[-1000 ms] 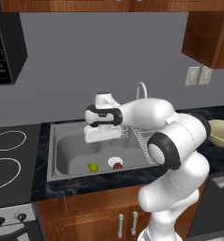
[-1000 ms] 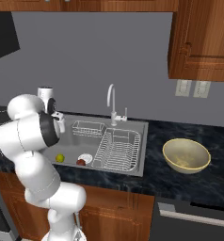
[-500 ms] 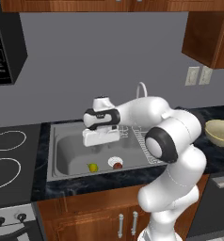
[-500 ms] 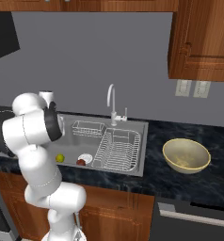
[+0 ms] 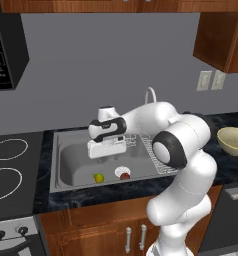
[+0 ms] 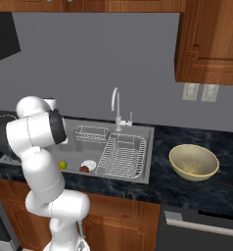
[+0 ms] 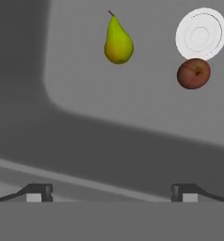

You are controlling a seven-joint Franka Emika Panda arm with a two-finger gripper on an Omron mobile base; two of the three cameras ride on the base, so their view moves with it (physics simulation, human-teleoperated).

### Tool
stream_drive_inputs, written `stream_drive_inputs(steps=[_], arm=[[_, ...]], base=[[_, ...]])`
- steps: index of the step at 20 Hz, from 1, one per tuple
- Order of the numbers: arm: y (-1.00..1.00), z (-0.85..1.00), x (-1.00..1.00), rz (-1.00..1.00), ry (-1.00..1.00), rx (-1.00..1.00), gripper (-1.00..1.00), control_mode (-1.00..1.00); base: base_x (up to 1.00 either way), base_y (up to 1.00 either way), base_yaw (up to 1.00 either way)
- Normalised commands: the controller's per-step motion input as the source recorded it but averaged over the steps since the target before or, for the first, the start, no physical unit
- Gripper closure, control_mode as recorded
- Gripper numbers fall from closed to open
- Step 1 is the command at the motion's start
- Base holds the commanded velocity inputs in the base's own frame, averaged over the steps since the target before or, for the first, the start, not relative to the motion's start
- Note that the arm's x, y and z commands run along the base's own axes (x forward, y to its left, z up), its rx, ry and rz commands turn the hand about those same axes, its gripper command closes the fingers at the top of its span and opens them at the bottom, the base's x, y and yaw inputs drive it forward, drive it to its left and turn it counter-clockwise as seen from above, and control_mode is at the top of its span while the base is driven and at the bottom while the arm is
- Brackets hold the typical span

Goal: Remove the apple and pear from the sink. Then move the bowl and cup from the counter to the sink for washing.

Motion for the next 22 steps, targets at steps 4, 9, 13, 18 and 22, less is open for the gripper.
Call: stream_drive_inputs(steps=[4, 9, 13, 18, 22], arm=[[0.00, -0.12, 0.08, 0.00, 0.00, -0.03, -1.00, -1.00], [0.01, -0.12, 0.06, 0.00, 0.00, -0.04, -1.00, -1.00], [0.02, -0.13, 0.05, 0.00, -0.01, -0.03, -1.00, -1.00], [0.02, -0.15, 0.05, 0.00, -0.06, -0.02, -1.00, -1.00], [0.00, -0.15, 0.05, -0.01, -0.04, 0.00, -1.00, -1.00]], base=[[0.00, 0.00, 0.00], [0.00, 0.00, 0.00], [0.00, 0.00, 0.00], [0.00, 0.00, 0.00], [0.00, 0.00, 0.00]])
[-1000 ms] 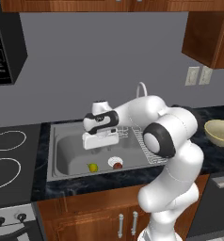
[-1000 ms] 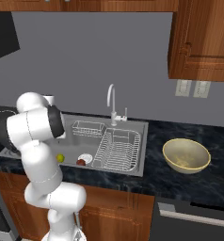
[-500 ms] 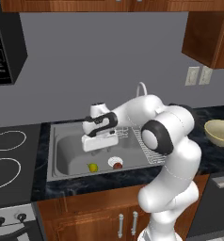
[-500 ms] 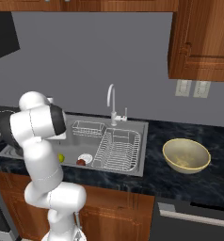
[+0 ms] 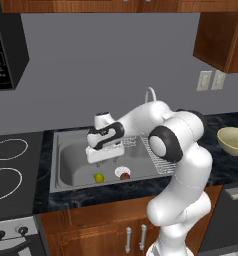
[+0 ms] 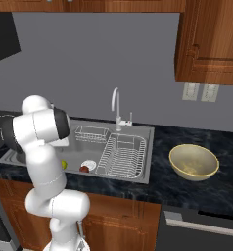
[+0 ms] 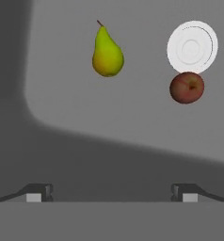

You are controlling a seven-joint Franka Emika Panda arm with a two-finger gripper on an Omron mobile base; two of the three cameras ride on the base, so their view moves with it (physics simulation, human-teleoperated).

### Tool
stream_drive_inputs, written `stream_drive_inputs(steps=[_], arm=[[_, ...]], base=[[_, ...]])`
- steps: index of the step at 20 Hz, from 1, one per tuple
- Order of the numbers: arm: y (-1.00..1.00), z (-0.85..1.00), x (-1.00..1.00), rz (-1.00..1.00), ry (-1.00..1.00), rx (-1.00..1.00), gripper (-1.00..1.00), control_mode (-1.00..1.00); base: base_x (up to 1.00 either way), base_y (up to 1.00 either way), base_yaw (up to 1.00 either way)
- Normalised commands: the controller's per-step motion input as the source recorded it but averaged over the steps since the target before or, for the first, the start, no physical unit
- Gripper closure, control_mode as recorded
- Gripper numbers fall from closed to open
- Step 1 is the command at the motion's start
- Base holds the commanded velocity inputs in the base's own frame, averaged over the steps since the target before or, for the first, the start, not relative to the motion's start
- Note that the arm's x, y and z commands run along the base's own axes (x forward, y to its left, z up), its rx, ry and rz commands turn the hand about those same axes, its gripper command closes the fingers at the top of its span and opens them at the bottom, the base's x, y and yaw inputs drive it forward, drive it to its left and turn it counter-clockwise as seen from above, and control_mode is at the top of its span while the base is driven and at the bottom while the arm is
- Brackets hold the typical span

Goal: Remove the apple and pear from the sink. Then move the bowl and cup from the counter to the sink for washing.

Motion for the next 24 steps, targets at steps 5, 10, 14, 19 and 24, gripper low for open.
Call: stream_drive_inputs(steps=[5, 10, 14, 19, 24], arm=[[0.00, -0.15, 0.06, -0.01, -0.01, 0.00, -1.00, -1.00], [0.00, -0.15, 0.09, -0.03, 0.00, 0.00, -1.00, -1.00], [0.02, -0.14, 0.13, 0.00, -0.04, 0.00, -1.00, -1.00], [0.03, -0.13, 0.15, 0.00, -0.05, 0.00, -1.00, -1.00], [0.06, -0.12, 0.18, 0.00, -0.05, 0.00, -1.00, -1.00]], base=[[0.00, 0.00, 0.00], [0.00, 0.00, 0.00], [0.00, 0.00, 0.00], [0.00, 0.00, 0.00], [0.00, 0.00, 0.00]])
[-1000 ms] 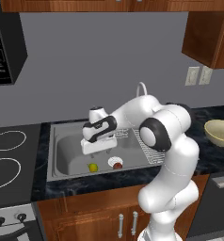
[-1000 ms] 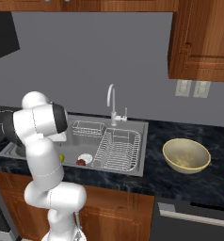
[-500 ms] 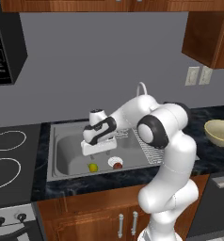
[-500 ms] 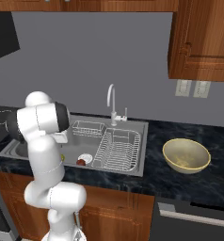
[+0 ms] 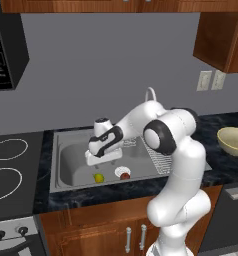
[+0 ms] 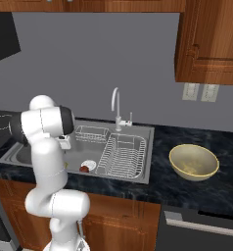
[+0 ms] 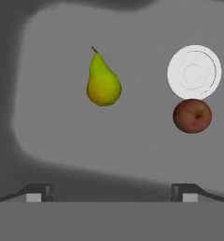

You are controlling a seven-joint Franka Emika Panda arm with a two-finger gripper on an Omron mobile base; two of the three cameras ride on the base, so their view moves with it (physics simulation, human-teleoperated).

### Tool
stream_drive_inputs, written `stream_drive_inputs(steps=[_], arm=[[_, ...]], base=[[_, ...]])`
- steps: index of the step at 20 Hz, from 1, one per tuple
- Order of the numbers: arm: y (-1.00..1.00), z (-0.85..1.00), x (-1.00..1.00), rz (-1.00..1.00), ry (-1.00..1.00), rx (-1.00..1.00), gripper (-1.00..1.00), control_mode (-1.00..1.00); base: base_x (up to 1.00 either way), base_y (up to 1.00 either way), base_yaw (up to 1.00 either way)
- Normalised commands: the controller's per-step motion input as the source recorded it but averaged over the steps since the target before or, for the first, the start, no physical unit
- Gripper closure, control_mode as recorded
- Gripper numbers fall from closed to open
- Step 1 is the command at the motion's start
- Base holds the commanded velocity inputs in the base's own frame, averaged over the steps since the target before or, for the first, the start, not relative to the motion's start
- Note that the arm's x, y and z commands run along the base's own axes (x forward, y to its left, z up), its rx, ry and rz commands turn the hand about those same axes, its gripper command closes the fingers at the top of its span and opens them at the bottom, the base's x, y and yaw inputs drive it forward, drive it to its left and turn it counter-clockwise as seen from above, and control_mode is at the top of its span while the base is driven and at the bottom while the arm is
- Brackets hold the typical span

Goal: Remove the apple and pear from the sink. Then move the bowl and cup from the counter to the sink for washing.

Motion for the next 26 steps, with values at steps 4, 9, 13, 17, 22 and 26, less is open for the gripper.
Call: stream_drive_inputs(steps=[4, 9, 13, 17, 22, 26], arm=[[0.08, -0.13, 0.15, 0.00, -0.02, 0.00, -1.00, -1.00], [0.06, -0.15, 0.12, 0.00, 0.00, 0.00, -1.00, -1.00], [0.07, -0.16, 0.12, 0.00, 0.00, 0.00, -1.00, -1.00], [0.03, -0.17, 0.12, 0.00, 0.00, 0.00, -1.00, -1.00], [0.04, -0.18, 0.13, 0.00, 0.00, 0.00, -1.00, -1.00], [0.03, -0.19, 0.12, 0.00, 0.00, 0.00, -1.00, -1.00]], base=[[0.00, 0.00, 0.00], [0.00, 0.00, 0.00], [0.00, 0.00, 0.00], [0.00, 0.00, 0.00], [0.00, 0.00, 0.00], [0.00, 0.00, 0.00]])
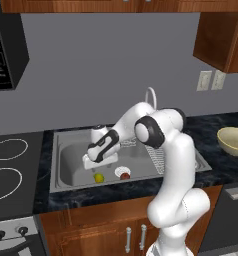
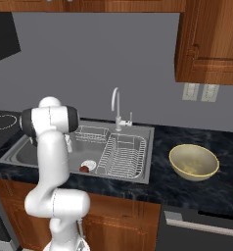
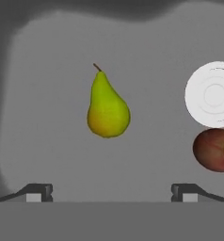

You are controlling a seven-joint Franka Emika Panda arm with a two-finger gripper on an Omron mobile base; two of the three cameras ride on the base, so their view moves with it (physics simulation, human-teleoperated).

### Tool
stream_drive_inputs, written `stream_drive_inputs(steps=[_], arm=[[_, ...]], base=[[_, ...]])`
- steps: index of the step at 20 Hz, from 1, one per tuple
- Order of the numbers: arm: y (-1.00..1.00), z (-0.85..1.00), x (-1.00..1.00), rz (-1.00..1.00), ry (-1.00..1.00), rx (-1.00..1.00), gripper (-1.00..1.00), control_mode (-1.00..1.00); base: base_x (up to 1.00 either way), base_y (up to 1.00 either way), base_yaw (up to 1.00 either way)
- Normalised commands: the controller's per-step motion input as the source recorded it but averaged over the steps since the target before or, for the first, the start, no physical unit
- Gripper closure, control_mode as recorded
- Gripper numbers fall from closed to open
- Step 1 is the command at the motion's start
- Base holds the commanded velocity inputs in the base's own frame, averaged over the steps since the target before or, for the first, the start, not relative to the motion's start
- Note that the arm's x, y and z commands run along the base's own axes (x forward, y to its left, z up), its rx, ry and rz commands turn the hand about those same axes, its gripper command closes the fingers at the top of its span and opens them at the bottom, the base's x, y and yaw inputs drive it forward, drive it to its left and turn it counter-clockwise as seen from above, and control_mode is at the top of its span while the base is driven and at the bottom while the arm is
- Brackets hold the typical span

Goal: Remove the apple and pear from the sink. Then move the bowl and cup from the counter to the sink for washing.

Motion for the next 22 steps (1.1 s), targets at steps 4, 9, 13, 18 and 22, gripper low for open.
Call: stream_drive_inputs(steps=[4, 9, 13, 18, 22], arm=[[0.01, -0.20, 0.08, -0.01, 0.00, 0.00, -1.00, -1.00], [0.02, -0.19, 0.08, -0.03, 0.00, 0.00, -1.00, -1.00], [0.00, -0.20, 0.01, -0.03, -0.02, 0.01, -1.00, -1.00], [0.04, -0.21, 0.02, -0.03, -0.03, 0.00, -1.00, -1.00], [0.07, -0.22, 0.03, -0.04, -0.03, 0.00, -1.00, -1.00]], base=[[0.00, 0.00, 0.00], [0.00, 0.00, 0.00], [0.00, 0.00, 0.00], [0.00, 0.00, 0.00], [0.00, 0.00, 0.00]])
